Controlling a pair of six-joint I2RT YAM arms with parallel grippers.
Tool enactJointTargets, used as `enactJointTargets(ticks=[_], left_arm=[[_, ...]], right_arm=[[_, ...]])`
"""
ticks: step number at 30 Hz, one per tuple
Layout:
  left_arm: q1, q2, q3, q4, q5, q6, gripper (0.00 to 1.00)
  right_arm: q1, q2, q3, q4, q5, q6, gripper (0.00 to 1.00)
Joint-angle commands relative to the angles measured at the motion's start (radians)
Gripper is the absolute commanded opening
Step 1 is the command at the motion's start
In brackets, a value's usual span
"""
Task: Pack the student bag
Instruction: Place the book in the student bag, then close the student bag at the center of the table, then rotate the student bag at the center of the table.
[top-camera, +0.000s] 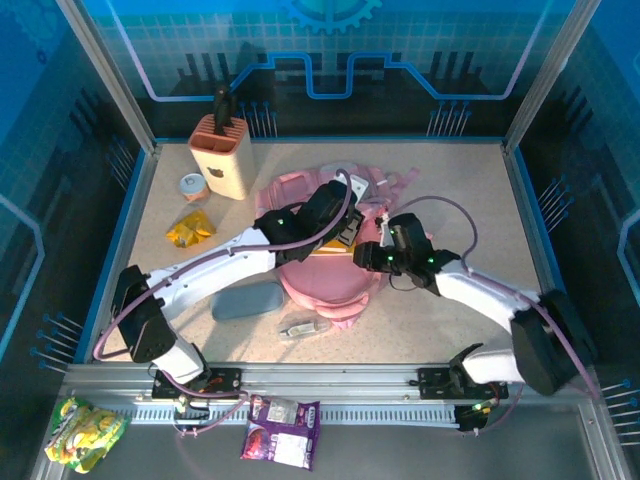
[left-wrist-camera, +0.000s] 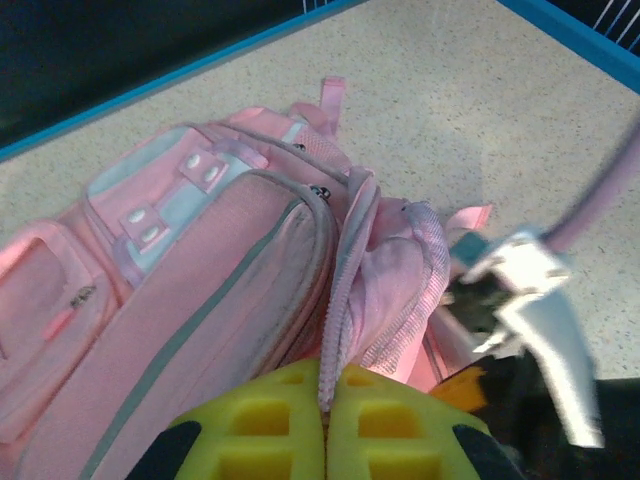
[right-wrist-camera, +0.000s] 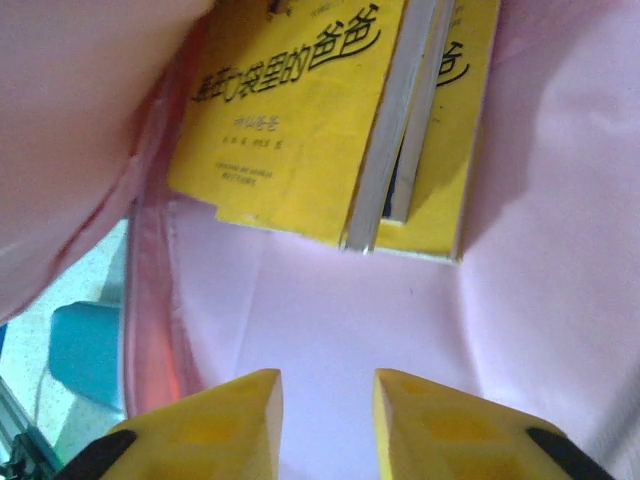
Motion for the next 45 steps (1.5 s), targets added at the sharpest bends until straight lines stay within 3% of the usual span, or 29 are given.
enactJointTargets(ticks=[1, 3, 6, 10, 15, 22, 28, 33, 45], left_arm=[[0.004, -0.053, -0.043, 0.105, 0.069, -0.078, 0.07], [0.003, -0.063, -0.086, 0.127, 0.101, -0.106, 0.22], [0.001, -0.088, -0.100, 0.055, 0.102, -0.160, 0.35], [0.003, -0.230, -0.272, 0.131, 0.082, -0.261, 0.48], [0.056, -0.415, -0.489, 0.143, 0.013, -0.396, 0.60], [0.276, -0.536, -0.677, 0.065, 0.046, -0.567, 0.63], [0.502, -0.529, -0.790, 0.160, 0.191, -0.639, 0.63], [0.652, -0.421, -0.793, 0.273, 0.349, -0.674, 0.60], [0.691, -0.083, -0.702, 0.479, 0.463, -0.666, 0.57]], right_arm=[[-0.006, -0.140, -0.031, -0.183, 0.030, -0.067, 0.35], [-0.007, -0.215, -0.035, -0.273, 0.043, -0.079, 0.37], [-0.006, -0.327, -0.033, -0.421, 0.080, -0.084, 0.38], [-0.005, -0.421, -0.032, -0.534, 0.082, -0.085, 0.41], [0.041, -0.387, -0.044, -0.523, -0.019, -0.061, 0.45], [0.217, -0.262, -0.046, -0.393, -0.011, 0.027, 0.49], [0.350, -0.159, -0.035, -0.267, 0.031, 0.104, 0.52], [0.383, -0.057, -0.014, -0.197, 0.038, 0.114, 0.54], [0.362, 0.109, 0.023, -0.124, 0.030, 0.090, 0.60]])
